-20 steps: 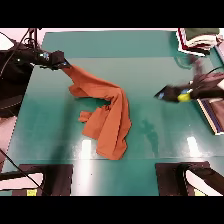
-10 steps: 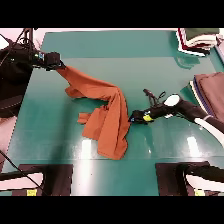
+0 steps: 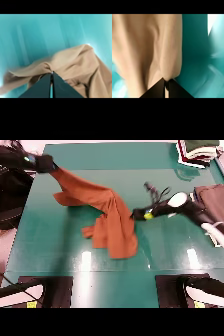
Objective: Fold the shirts.
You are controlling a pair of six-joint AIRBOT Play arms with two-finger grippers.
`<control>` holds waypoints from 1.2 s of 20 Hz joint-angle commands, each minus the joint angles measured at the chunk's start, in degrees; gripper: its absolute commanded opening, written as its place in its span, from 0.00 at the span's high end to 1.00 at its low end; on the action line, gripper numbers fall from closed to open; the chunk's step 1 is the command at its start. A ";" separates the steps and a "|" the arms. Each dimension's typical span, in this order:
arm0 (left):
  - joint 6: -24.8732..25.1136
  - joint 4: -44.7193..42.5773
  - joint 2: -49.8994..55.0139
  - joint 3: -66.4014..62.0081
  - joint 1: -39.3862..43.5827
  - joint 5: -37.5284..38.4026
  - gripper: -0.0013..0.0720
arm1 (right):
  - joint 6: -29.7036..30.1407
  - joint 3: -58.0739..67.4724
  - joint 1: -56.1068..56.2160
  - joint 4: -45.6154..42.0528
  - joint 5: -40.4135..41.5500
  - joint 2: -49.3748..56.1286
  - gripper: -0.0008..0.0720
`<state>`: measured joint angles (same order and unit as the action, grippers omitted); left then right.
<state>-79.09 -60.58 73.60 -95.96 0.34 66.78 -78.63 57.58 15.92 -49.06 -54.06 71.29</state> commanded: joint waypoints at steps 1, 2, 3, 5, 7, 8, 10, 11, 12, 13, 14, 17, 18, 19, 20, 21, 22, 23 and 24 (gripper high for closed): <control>0.07 -1.84 -6.47 -7.32 -0.04 -1.75 0.96 | -0.72 10.84 -7.19 -6.88 -4.87 -9.94 0.97; 0.09 -1.90 -8.52 -9.99 -0.02 -1.75 0.96 | -0.72 14.67 -9.90 -6.93 -6.32 -12.83 0.97; 0.09 -1.99 -10.80 -12.66 -0.04 -1.75 0.96 | -0.72 18.27 -12.22 -6.93 -7.96 -15.19 0.97; 0.11 -2.03 -15.30 -16.70 -0.02 -1.77 0.96 | -0.70 25.18 -16.17 -7.04 -10.67 -19.39 0.97; 0.15 -2.05 -19.52 -19.41 -0.02 -1.88 0.96 | -0.72 31.19 -19.02 -7.08 -12.70 -22.51 0.97; 0.17 -2.08 -21.40 -20.02 -0.02 -2.12 0.96 | -0.72 33.62 -20.09 -7.10 -13.25 -23.76 0.97; 0.17 -2.08 -24.28 -20.04 -0.02 -2.89 0.96 | -0.79 38.01 -21.38 -8.02 -14.78 -24.74 0.97; 0.15 -2.10 -24.92 -20.02 -0.02 -2.43 0.96 | -0.87 39.63 -21.38 -8.07 -15.34 -24.59 0.97; 0.11 -2.08 -24.92 -20.02 -0.02 -1.25 0.96 | -1.03 40.79 -21.35 -7.93 -15.87 -23.96 0.97; 0.07 -2.05 -24.59 -19.28 -0.02 0.26 0.96 | -1.51 41.42 -21.35 -7.98 -17.25 -22.93 0.97; 0.07 -2.10 -24.33 -17.33 -0.02 1.49 0.96 | -2.49 41.35 -21.35 -8.00 -18.80 -21.64 0.97; 0.04 -2.12 -24.20 -5.55 -0.02 2.64 0.96 | -4.02 37.22 -20.57 -8.02 -23.19 -15.82 0.97; 0.04 -2.16 -24.20 -0.31 -0.02 3.17 0.96 | -4.02 34.69 -19.54 -8.11 -24.06 -13.73 0.97; 0.04 -2.16 -24.20 5.79 -0.02 3.80 0.96 | -4.02 31.82 -18.27 -8.07 -24.55 -11.56 0.97; 0.07 -2.25 -24.20 11.74 -0.02 3.93 0.96 | -4.02 28.59 -16.76 -8.15 -24.39 -9.03 0.97; 0.07 -2.75 -24.20 18.12 -0.02 3.58 0.96 | -4.02 25.66 -15.50 -8.09 -23.65 -6.71 0.97; 0.09 -3.72 -24.20 24.09 -0.02 2.56 0.96 | -4.02 22.97 -14.27 -8.07 -21.90 -4.09 0.96; 0.07 -4.31 -24.20 29.03 -0.02 1.07 0.96 | -4.02 20.87 -13.55 -7.54 -19.12 -1.60 0.80; 0.09 -4.72 -24.20 33.03 -0.04 -0.46 0.96 | -4.59 19.89 -13.40 -7.26 -16.59 0.61 0.42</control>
<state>-79.00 -64.10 49.52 -75.83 0.34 68.79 -82.43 82.76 0.49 -57.04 -74.63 65.80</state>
